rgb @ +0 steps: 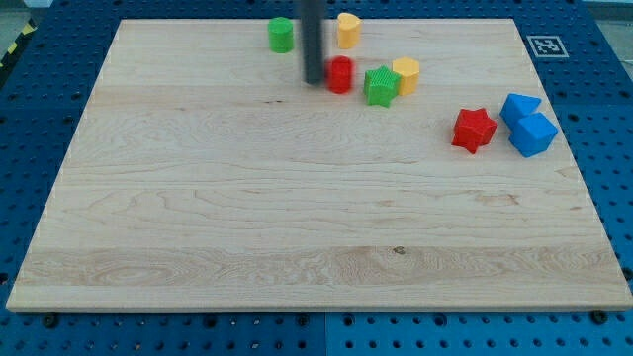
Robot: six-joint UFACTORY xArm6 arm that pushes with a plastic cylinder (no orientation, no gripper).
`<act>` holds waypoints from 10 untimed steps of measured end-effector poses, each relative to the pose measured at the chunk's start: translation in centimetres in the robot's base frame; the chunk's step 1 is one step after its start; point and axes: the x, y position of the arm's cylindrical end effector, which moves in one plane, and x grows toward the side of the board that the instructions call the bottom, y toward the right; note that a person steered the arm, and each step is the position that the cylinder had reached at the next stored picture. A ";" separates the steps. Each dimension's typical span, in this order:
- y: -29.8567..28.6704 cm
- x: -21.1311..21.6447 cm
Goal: Slide red circle between yellow hexagon and green star
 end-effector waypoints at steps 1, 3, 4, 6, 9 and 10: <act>0.8 2.1; -11.2 -3.5; -9.8 -8.3; 4.4 -3.6; 3.5 -0.1; 10.1 -1.5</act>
